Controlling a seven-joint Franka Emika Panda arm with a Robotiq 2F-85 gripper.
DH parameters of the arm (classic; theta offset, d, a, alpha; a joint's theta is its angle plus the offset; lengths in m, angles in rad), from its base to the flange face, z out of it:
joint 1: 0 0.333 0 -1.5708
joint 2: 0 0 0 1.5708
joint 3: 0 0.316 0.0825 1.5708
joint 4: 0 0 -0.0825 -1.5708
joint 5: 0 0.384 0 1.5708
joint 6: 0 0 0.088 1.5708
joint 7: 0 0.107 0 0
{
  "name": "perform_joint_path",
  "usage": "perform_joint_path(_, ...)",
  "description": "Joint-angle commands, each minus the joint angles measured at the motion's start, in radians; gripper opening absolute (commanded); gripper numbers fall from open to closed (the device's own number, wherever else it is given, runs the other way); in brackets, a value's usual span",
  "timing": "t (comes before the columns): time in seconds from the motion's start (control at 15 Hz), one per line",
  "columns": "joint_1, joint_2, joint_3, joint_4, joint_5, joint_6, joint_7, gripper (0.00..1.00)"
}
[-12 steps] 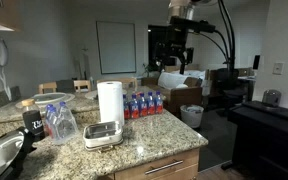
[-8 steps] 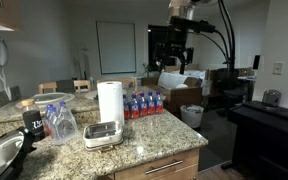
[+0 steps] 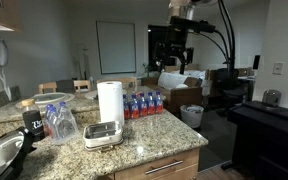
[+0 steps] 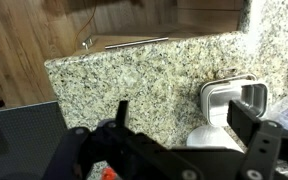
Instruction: Move the bowl and then pick up the lid and put it on the bowl
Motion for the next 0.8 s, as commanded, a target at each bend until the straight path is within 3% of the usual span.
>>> perform_joint_path(0.0,0.001,0.001,-0.001,0.002,-0.001,-0.002,0.001,1.0)
perform_joint_path(0.4,0.001,0.001,-0.001,0.002,-0.001,-0.002,0.001,1.0)
perform_joint_path(0.73,0.008,0.047,0.067,0.019,-0.006,0.09,0.085,1.0)
